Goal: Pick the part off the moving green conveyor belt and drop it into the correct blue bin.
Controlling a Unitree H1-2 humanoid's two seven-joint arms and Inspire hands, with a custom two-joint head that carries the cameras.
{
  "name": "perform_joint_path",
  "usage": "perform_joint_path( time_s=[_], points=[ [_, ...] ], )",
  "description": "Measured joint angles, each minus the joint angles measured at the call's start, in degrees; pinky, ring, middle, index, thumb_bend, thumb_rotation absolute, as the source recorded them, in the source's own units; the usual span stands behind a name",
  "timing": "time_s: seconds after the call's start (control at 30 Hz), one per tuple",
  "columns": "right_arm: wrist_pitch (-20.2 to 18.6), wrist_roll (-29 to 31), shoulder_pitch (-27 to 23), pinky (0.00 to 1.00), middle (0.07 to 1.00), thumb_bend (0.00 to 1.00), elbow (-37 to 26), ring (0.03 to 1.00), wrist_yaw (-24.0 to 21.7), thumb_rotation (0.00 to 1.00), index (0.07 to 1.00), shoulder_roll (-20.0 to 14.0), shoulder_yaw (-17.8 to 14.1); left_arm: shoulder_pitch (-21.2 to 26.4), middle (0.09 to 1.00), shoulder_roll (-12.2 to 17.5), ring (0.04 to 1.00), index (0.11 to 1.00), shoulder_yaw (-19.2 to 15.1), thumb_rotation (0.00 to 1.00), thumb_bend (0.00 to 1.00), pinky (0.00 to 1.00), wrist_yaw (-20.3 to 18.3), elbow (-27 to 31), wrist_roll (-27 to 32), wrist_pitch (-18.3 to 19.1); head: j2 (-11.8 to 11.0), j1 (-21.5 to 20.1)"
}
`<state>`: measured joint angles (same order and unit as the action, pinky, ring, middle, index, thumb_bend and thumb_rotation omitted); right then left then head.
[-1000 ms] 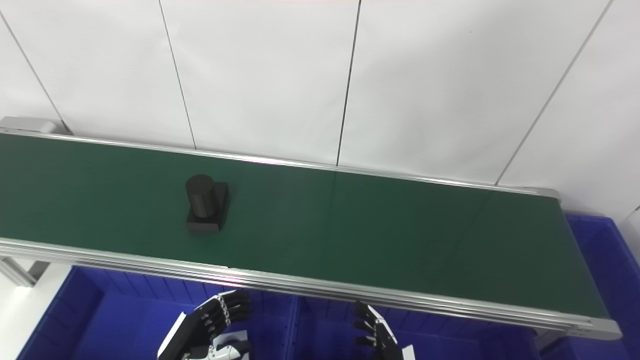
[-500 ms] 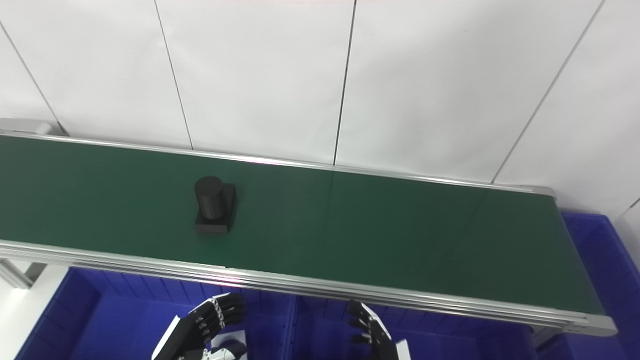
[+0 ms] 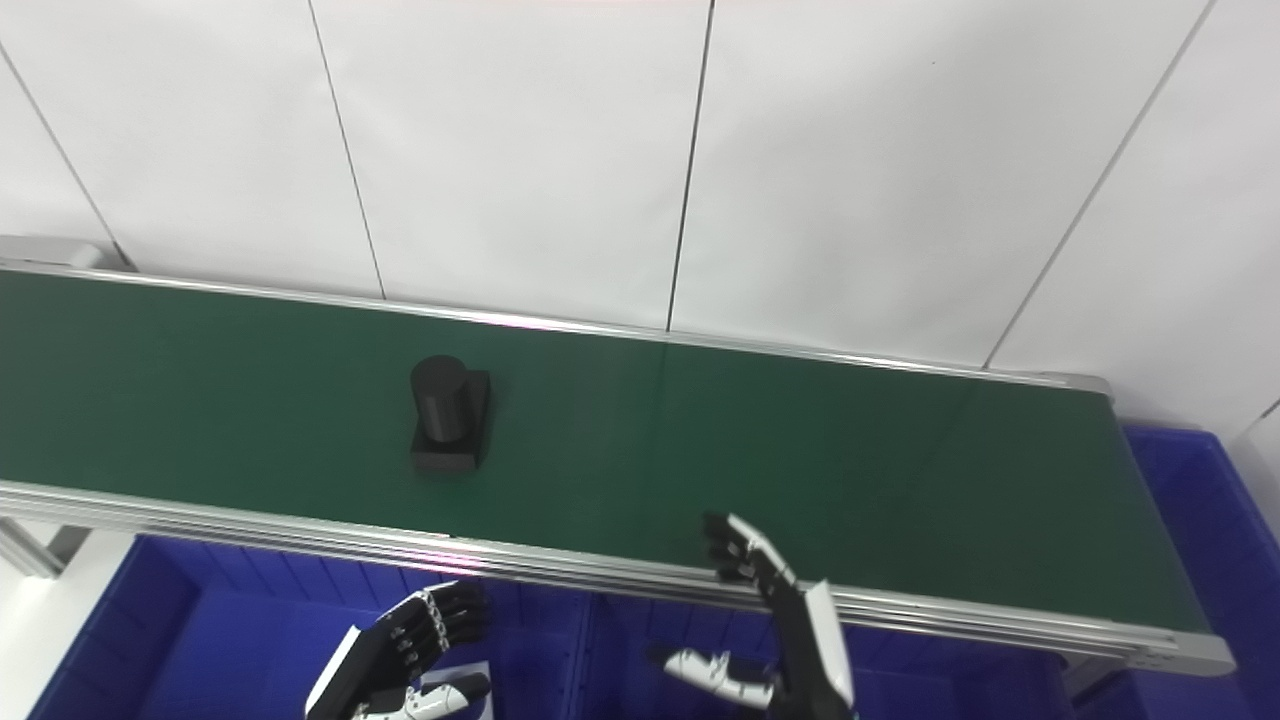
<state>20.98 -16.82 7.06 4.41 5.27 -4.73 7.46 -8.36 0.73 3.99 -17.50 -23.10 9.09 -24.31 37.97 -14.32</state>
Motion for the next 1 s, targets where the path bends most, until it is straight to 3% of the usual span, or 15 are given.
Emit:
perform_joint_path(
  time_s=[0.27,0.47,0.63,0.8,0.9,1.0],
  points=[
    [-0.22,0.12,-6.56,0.71,0.765,0.67,-2.00,0.761,0.25,0.10,0.803,0.04,-3.04,0.00,0.731,-0.30,0.721,0.728,-0.20,0.00,0.62,0.73,-0.58,-0.05,0.29,-0.03,-0.18,-0.35],
    [-6.46,-1.02,-11.89,0.77,0.807,0.67,-2.13,0.791,-1.42,0.15,0.845,-0.19,-3.03,-0.01,0.737,0.01,0.724,0.733,-0.72,0.00,0.62,0.73,-0.57,0.05,0.29,-0.04,-0.18,-2.71],
    [-10.61,-2.59,-16.79,0.74,0.830,0.72,-1.26,0.805,-4.78,0.23,0.869,-1.79,-1.27,0.05,0.742,0.25,0.732,0.733,-1.45,0.00,0.61,0.74,-0.57,0.05,1.10,-0.08,-0.44,-4.75],
    [-13.40,-2.76,-21.04,0.62,0.835,0.74,0.60,0.763,-6.57,0.23,0.884,-2.39,-0.80,0.28,0.742,0.21,0.732,0.733,-1.63,0.00,0.61,0.74,-0.58,-0.19,1.38,-0.10,-0.79,-6.33],
    [-14.03,-2.74,-23.28,0.63,0.838,0.74,2.98,0.765,-6.94,0.22,0.894,-2.51,-0.70,0.83,0.739,0.12,0.730,0.729,-1.65,0.00,0.61,0.74,-0.68,-0.93,1.39,-0.14,-1.05,-6.15],
    [-14.22,-2.85,-25.79,0.67,0.873,0.78,6.92,0.783,-6.89,0.21,0.991,-2.56,-0.45,1.40,0.734,-0.11,0.726,0.723,-1.62,0.00,0.62,0.73,-0.92,-1.33,1.40,-0.14,-1.49,-5.11]
  ],
)
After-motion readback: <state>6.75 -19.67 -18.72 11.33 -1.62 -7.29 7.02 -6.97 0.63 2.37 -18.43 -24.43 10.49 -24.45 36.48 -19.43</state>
